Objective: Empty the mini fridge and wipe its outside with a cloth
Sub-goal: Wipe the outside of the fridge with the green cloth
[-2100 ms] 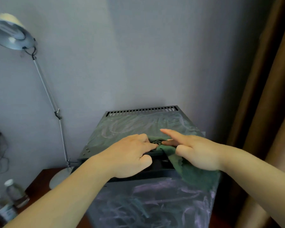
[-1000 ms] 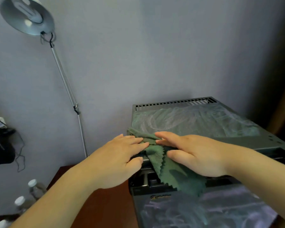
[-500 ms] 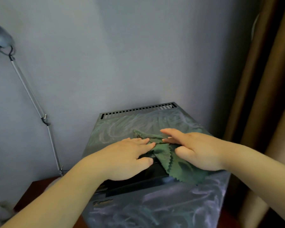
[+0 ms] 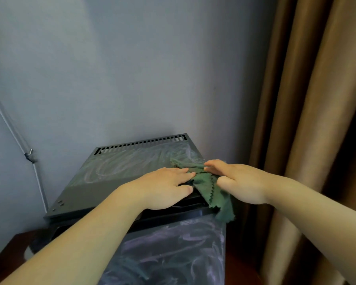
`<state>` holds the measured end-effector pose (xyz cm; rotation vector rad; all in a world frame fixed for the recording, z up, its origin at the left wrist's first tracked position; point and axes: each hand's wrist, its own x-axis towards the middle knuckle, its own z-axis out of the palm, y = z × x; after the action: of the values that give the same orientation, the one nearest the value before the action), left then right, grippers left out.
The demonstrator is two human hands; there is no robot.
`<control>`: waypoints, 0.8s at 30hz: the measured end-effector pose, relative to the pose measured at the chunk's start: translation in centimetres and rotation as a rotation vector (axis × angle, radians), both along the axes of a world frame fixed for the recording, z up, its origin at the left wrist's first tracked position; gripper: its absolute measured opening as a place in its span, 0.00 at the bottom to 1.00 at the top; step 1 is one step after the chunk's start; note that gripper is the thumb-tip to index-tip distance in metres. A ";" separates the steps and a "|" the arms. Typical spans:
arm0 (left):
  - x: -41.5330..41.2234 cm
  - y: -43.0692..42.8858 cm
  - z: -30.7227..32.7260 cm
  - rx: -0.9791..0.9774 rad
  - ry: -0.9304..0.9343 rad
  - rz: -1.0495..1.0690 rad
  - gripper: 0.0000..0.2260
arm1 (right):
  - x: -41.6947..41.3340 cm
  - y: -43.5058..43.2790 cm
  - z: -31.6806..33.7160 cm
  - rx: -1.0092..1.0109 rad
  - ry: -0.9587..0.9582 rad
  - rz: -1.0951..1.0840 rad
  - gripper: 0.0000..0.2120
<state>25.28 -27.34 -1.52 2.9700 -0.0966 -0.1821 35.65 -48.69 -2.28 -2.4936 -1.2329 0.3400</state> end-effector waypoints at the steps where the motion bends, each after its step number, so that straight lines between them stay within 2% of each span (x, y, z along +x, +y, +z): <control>1: 0.1 -0.2 -0.1 -0.002 -0.003 0.003 0.24 | 0.0 -0.1 0.1 0.002 -0.004 0.001 0.34; 5: -0.3 0.0 -0.2 0.005 -0.028 0.011 0.23 | -0.1 0.7 0.5 -0.011 -0.025 0.014 0.31; 11: -2.5 3.4 -0.6 0.010 -0.051 0.046 0.22 | -1.3 4.1 0.7 0.002 0.006 0.053 0.35; 24: -11.7 17.3 -1.1 0.044 -0.073 0.197 0.22 | -7.2 19.2 0.6 0.027 0.078 0.219 0.37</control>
<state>13.59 -10.00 -2.64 3.0058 0.1933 -0.0512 28.44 -29.49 -1.66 -2.3042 -1.4717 0.4666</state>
